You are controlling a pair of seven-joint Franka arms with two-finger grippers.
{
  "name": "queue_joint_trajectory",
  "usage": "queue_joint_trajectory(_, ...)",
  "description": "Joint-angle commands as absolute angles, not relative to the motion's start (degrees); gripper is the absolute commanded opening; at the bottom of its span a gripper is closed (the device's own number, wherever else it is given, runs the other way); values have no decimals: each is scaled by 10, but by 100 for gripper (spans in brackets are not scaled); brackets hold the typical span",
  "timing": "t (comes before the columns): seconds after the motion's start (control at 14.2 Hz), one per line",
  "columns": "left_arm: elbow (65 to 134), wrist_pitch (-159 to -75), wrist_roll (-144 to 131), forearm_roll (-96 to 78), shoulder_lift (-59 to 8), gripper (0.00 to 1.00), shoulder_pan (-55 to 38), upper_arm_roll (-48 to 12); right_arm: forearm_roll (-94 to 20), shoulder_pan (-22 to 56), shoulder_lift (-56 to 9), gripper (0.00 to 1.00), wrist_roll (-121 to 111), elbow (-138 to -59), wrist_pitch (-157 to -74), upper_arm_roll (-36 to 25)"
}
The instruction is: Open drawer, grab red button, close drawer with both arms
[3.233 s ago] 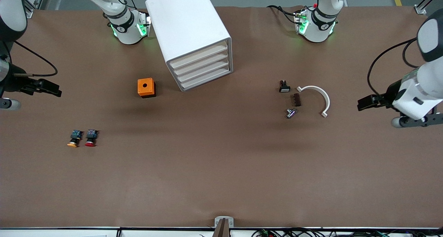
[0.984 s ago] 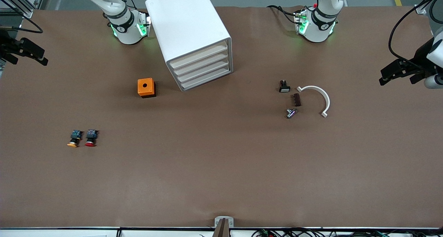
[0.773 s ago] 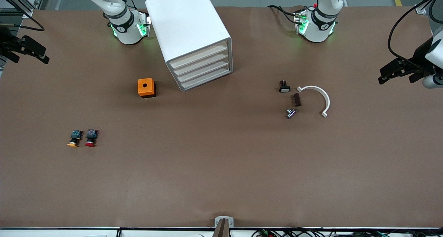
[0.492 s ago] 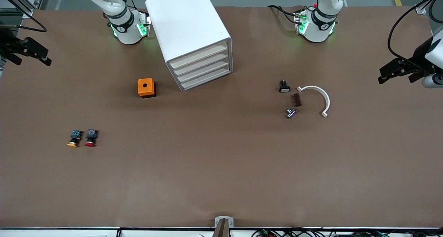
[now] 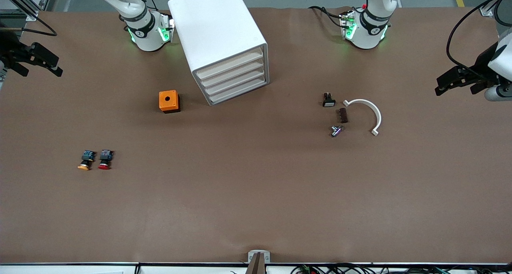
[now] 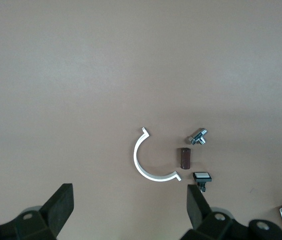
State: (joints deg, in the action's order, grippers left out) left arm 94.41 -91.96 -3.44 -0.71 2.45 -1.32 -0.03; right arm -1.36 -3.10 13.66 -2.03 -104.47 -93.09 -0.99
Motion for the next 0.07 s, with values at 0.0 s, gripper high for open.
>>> queue_joint_trajectory(0.0, 933, -905, -28, -4, 25, 100, -13, -3, -23, -32, 152, 100, -26, -1058, -935, -13)
